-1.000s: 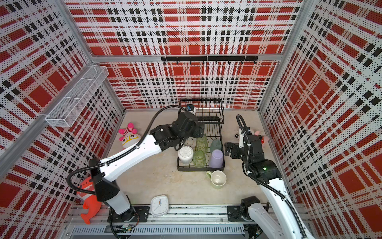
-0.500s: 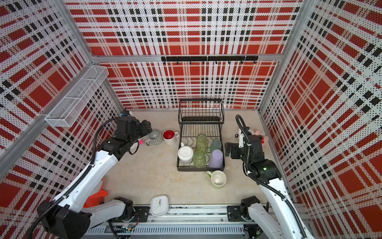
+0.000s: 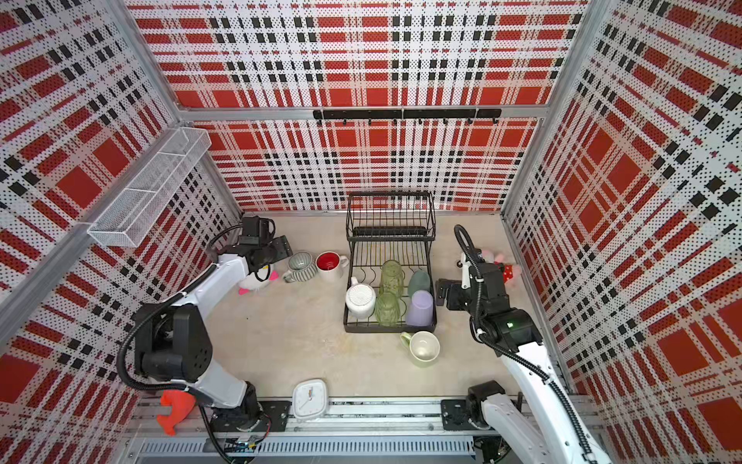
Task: Load cups into a dish rack
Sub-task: Pick up the cup from the top-left of the table.
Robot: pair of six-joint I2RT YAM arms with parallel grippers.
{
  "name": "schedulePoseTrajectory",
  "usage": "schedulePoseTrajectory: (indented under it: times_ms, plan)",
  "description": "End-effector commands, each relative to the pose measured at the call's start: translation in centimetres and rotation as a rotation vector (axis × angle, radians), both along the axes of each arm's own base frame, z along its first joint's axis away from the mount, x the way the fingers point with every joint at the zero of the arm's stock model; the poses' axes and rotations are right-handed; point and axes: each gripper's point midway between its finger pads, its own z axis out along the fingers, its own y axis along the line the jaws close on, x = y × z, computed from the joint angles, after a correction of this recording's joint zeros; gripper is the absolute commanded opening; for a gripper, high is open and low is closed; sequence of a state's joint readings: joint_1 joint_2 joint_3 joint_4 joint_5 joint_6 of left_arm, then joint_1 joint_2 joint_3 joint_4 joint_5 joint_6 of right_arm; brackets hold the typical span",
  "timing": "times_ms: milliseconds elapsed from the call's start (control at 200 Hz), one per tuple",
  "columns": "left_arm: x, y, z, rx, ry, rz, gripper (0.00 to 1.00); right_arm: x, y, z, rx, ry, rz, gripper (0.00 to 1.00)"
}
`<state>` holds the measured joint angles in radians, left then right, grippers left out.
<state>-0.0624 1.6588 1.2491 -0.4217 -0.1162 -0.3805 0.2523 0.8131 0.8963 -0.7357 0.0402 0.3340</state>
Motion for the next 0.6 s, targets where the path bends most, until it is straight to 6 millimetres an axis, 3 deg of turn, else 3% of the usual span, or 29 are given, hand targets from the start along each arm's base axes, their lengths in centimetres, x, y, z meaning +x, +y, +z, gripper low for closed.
schedulePoseTrajectory:
  times_ms: [0, 311, 386, 516, 591]
  plan:
    - [2.0, -0.7, -0.3, 0.028, -0.012, -0.071, 0.74, -0.1, -0.2, 0.2, 0.005, -0.012, -0.009, 1.00]
    - [3.6, -2.4, -5.6, 0.075, 0.103, -0.120, 0.62, -0.2, -0.1, -0.4, 0.017, 0.003, -0.014, 1.00]
    - [3.2, -2.3, -6.3, 0.084, 0.127, -0.115, 0.56, -0.3, -0.2, -0.2, 0.020, -0.003, -0.015, 1.00]
    - [2.4, -2.2, -6.9, 0.109, 0.148, -0.111, 0.55, -0.5, -0.3, 0.1, 0.023, -0.018, -0.018, 1.00]
    - [2.2, -2.3, -7.1, 0.120, 0.160, -0.117, 0.49, -0.5, -0.3, 0.1, 0.024, -0.017, -0.018, 1.00]
